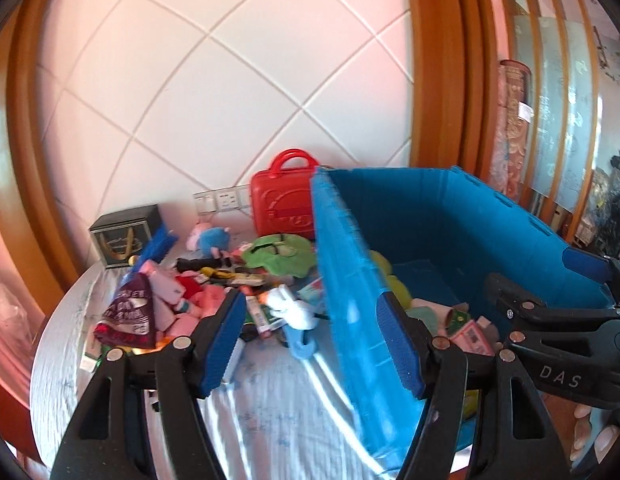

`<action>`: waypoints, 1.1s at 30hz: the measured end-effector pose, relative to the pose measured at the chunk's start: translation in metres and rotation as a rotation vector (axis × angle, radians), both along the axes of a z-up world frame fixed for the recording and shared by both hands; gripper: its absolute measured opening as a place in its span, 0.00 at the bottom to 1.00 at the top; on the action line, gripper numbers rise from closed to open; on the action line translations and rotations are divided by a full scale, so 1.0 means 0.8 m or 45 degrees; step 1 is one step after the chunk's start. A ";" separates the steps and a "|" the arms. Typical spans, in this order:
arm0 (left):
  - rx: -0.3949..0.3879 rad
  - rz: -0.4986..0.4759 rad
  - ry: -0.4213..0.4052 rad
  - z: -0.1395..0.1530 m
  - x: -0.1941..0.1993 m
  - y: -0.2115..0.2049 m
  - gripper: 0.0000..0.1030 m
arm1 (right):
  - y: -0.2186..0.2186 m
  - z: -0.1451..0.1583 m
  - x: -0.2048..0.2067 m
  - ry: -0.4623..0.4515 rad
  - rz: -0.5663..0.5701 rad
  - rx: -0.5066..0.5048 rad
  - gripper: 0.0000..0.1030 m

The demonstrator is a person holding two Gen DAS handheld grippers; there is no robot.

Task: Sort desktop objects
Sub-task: 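Move both tools back from the bin to the clutter heap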

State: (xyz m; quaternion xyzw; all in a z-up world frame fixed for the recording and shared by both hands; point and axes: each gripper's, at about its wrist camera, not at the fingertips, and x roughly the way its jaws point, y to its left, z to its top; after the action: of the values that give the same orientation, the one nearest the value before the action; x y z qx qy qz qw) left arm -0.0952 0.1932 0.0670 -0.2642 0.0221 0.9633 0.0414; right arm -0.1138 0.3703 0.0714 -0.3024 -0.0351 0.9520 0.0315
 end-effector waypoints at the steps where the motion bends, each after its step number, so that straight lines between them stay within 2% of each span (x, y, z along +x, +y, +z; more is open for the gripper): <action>1: 0.002 0.021 -0.003 -0.001 0.001 -0.015 0.65 | -0.020 0.000 -0.001 -0.001 0.026 0.005 1.00; 12: 0.014 0.198 -0.064 -0.028 0.015 -0.179 0.65 | -0.190 -0.021 -0.011 -0.051 0.224 0.025 1.00; 19: 0.017 0.232 -0.146 -0.066 0.010 -0.263 0.65 | -0.284 -0.061 -0.020 -0.134 0.293 0.016 1.00; 30: 0.014 0.245 -0.287 -0.133 -0.008 -0.334 0.65 | -0.363 -0.132 -0.044 -0.280 0.316 0.009 1.00; 33: 0.052 0.271 -0.319 -0.151 -0.016 -0.350 0.65 | -0.372 -0.147 -0.052 -0.318 0.328 0.027 1.00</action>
State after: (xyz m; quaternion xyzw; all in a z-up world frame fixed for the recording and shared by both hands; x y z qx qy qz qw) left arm -0.1078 -0.0870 -0.0542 -0.3820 -0.0311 0.9221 -0.0531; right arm -0.1556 0.0731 -0.0462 -0.4109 -0.0871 0.9028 -0.0921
